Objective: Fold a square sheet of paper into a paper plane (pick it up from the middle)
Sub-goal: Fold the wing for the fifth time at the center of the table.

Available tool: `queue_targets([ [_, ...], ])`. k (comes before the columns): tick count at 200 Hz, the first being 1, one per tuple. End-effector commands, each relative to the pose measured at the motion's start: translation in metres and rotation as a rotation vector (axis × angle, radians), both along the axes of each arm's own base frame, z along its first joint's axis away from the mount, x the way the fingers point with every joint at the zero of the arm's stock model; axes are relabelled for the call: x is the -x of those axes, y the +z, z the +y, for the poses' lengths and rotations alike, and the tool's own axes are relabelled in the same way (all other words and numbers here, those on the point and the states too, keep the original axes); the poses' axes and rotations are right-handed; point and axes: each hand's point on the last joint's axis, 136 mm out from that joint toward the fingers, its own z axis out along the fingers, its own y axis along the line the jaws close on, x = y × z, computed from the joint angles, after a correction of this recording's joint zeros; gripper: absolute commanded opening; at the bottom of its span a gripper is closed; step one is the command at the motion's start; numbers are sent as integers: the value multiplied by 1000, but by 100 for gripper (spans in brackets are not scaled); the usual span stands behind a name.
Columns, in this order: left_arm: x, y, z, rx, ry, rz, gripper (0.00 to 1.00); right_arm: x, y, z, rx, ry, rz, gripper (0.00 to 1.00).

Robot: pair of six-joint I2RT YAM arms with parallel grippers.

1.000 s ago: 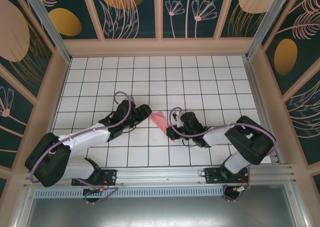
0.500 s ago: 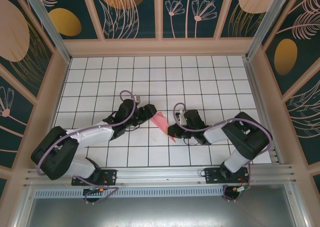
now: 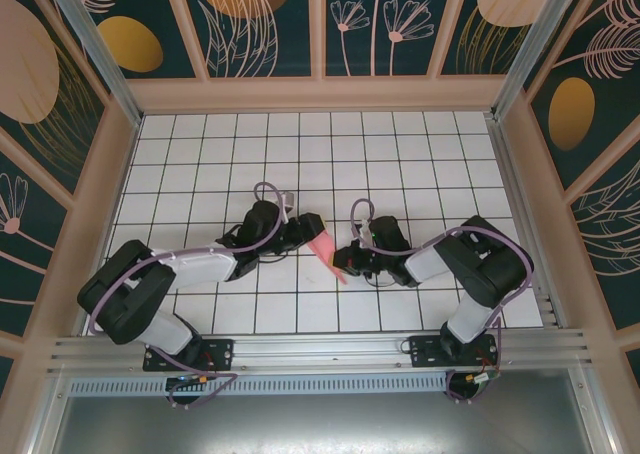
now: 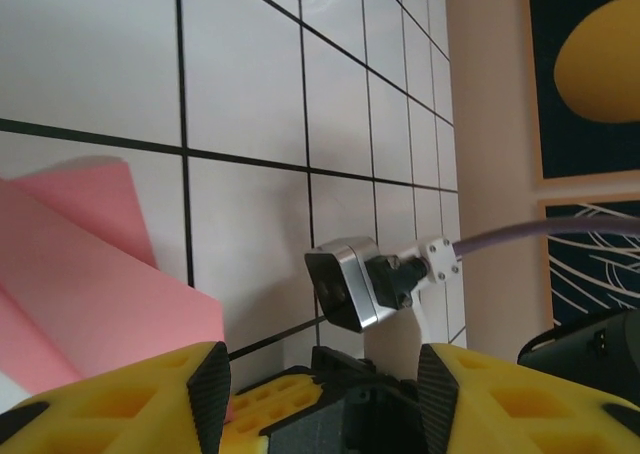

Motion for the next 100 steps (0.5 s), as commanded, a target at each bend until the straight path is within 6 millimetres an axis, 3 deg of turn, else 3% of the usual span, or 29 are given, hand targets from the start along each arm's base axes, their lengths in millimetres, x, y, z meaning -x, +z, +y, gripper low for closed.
queue_targets([
  [1,6,7,-17,62,-61,-42,54,-5,-3,1,21,-26,54,4],
  [36,5,-2,-31,61,-78,-33,54,-4,-7,-1,36,-46,83,5],
  [100,5,-13,-30,74,-62,-30,55,-4,-12,-2,42,-60,114,5],
])
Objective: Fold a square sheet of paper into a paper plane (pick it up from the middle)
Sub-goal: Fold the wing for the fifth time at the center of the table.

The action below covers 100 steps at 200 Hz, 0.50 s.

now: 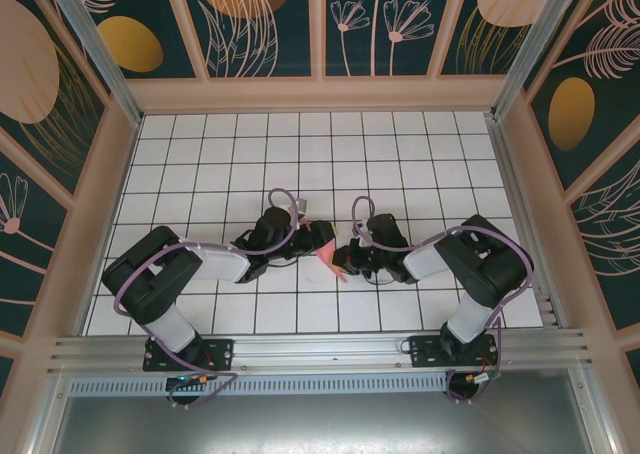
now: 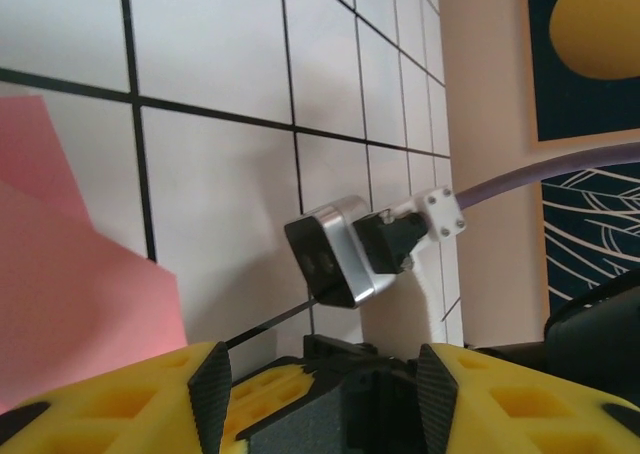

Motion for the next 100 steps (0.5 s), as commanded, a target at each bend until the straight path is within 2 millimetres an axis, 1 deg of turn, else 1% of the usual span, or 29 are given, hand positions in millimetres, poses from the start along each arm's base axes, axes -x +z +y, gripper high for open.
queue_targets([
  [1,-2,5,-5,37,-1,-27,55,-3,-8,-1,22,-22,37,5],
  [25,1,7,-7,58,-12,-27,55,-3,-9,-1,30,-14,31,5],
  [55,3,-7,-5,23,-4,14,55,-2,-15,-2,51,-13,35,5],
  [83,3,-8,-6,27,-2,31,55,-1,-19,-3,60,-14,43,5],
  [84,3,-14,-6,17,-1,40,55,-1,-19,-3,60,-14,40,5],
  [87,4,-20,-5,6,1,52,55,-1,-20,-3,62,-13,42,5],
  [100,4,-25,-4,-3,6,61,55,0,-20,-3,61,-11,44,5],
])
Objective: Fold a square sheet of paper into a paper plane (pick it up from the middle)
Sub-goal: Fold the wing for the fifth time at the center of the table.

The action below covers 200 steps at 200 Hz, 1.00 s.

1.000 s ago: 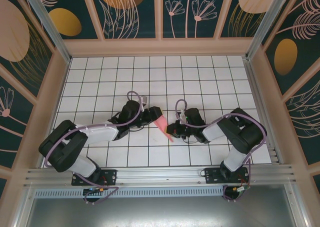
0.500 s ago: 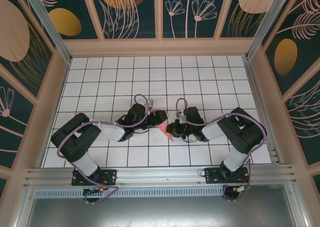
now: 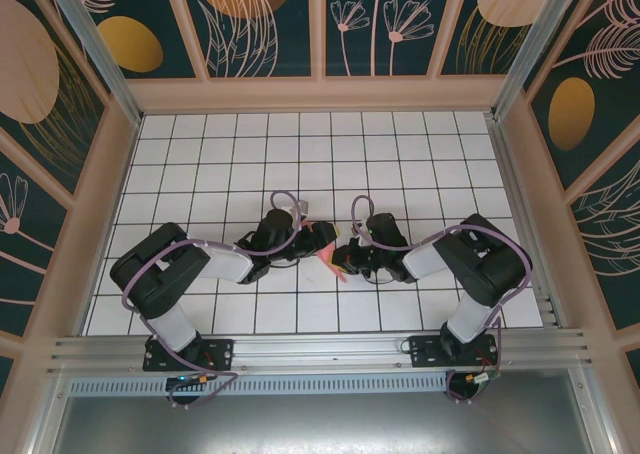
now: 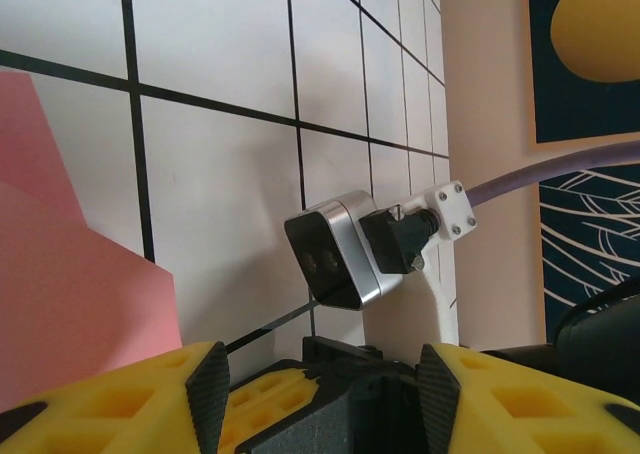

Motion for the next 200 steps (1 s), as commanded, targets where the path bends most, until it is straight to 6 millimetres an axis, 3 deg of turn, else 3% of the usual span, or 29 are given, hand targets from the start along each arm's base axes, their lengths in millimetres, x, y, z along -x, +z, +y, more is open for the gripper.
queue_targets([
  [1,3,-15,0,-14,0,31,55,1,-19,-5,62,-14,41,5],
  [45,2,-31,1,-40,19,69,56,2,-18,-2,72,6,27,7],
  [100,4,-50,19,-130,84,124,55,5,-22,-4,103,19,22,11],
  [146,12,-71,30,-197,103,190,53,1,-6,-4,104,19,-23,19],
  [176,9,-55,22,-132,80,149,54,0,-3,-3,109,25,-45,14],
  [198,5,-28,13,-72,55,82,56,5,-9,-1,113,53,-40,8],
  [200,4,-18,12,-55,55,64,56,5,-10,-1,114,54,-42,7],
])
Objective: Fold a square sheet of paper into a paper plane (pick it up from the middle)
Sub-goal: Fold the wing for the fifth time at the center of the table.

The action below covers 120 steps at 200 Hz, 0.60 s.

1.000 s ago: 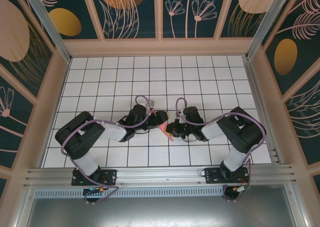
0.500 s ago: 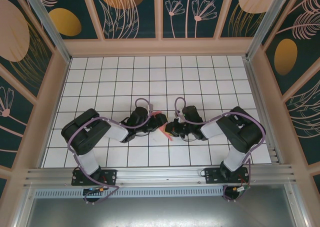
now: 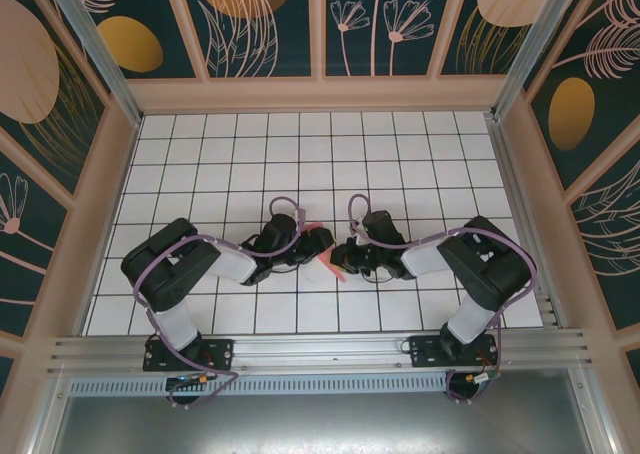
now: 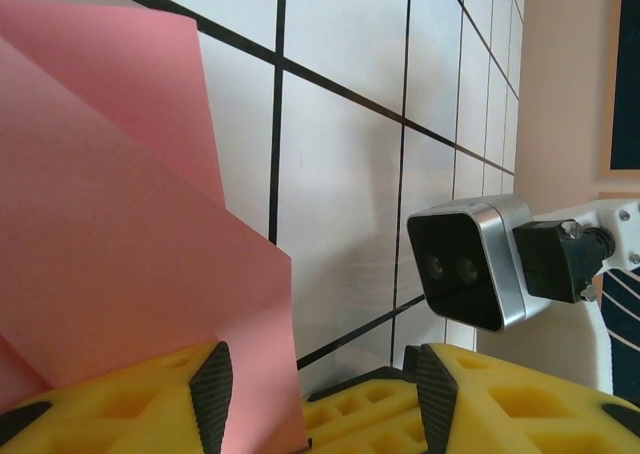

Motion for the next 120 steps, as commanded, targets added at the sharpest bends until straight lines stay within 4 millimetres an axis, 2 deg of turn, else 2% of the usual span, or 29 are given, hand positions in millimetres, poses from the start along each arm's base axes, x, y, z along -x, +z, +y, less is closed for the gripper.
queue_targets([
  [1,3,19,1,22,-9,-33,56,5,-10,-1,45,23,0,7],
  [29,-4,63,0,76,-1,-130,59,5,-18,-4,96,34,-6,5],
  [45,-8,73,9,60,46,-155,60,7,-20,-3,107,47,-1,5],
  [66,-9,75,16,40,76,-155,60,9,-24,-2,124,56,4,5],
  [120,-3,62,2,75,11,-107,59,8,-26,-3,140,49,12,5],
])
